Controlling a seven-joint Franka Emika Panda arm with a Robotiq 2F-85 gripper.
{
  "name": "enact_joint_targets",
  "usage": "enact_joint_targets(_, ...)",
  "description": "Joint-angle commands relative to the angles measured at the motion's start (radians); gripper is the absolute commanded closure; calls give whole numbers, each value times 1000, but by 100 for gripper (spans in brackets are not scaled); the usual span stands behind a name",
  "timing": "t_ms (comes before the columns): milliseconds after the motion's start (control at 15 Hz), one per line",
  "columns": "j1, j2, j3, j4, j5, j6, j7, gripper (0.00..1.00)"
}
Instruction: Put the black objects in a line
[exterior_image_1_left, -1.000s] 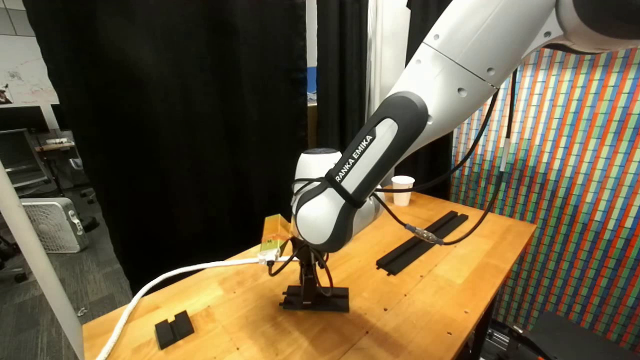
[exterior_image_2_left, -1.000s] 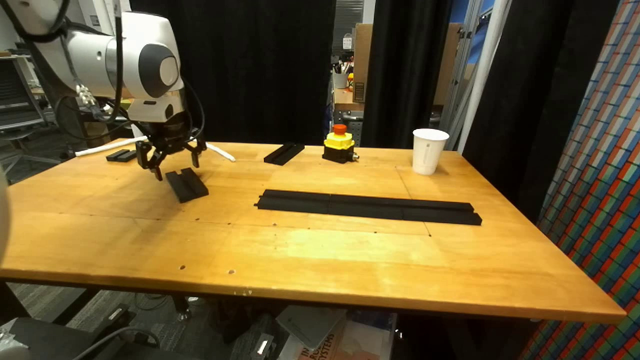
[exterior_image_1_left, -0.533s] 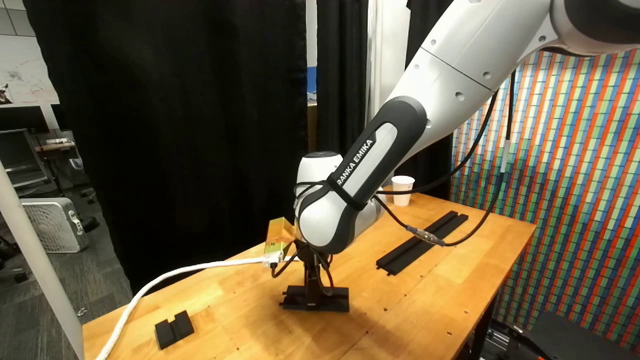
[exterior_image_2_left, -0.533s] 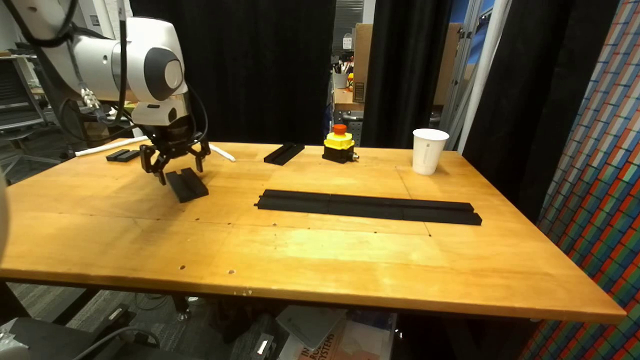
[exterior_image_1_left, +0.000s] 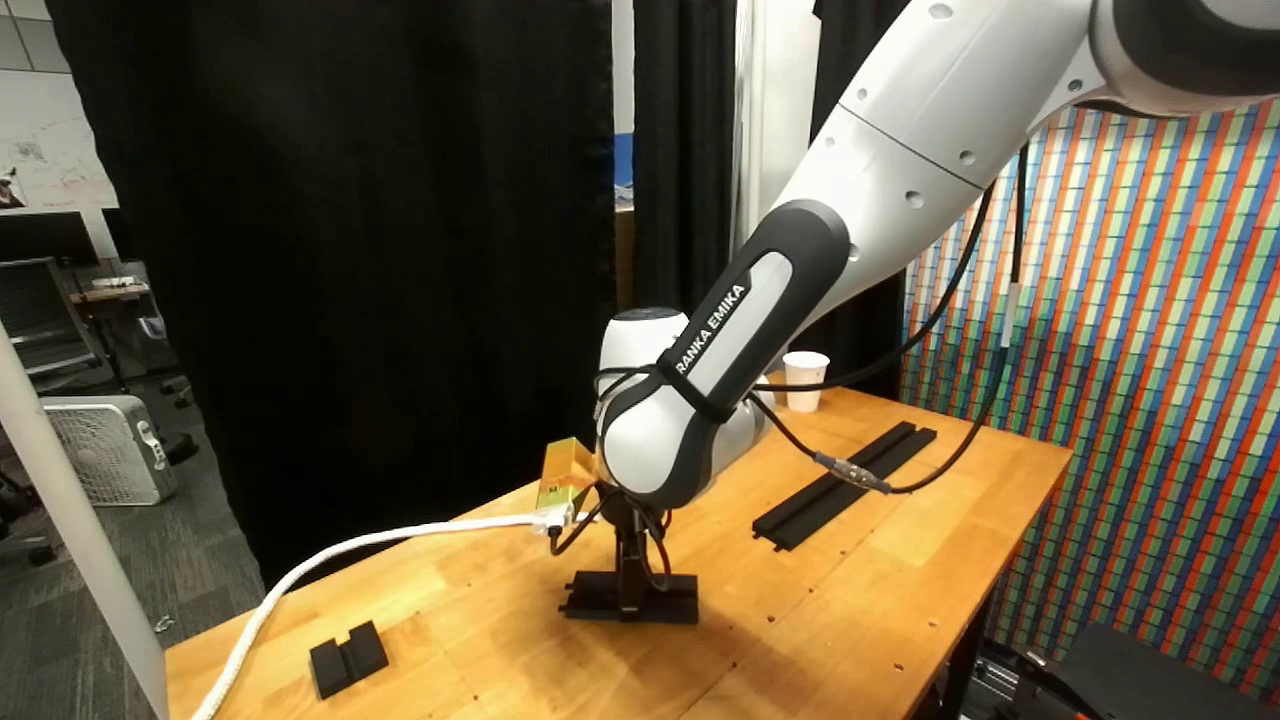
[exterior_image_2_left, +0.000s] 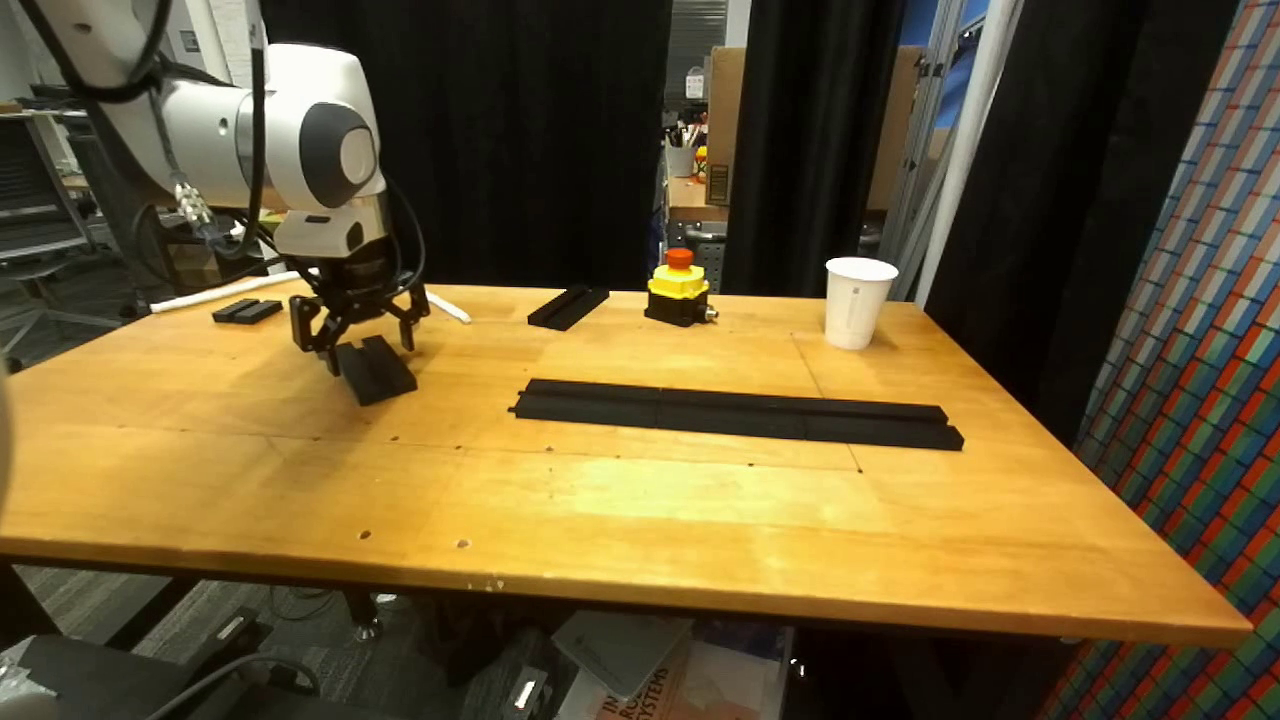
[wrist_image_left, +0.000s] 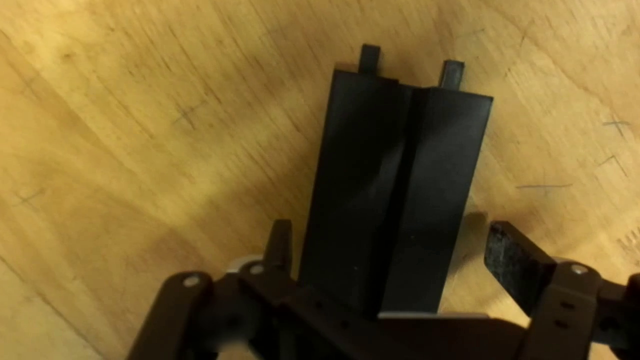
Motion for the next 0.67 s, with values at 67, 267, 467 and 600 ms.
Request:
enact_joint_targets(67, -21, 11, 9, 16, -8, -11, -3, 25)
enact_joint_targets(267, -29, 9, 11, 9, -7, -3, -16, 42)
enact_joint_targets(467, -46, -14, 18, -19, -10, 9, -63, 55)
enact_joint_targets(600, -66, -41, 31, -55, -5, 28, -132, 55)
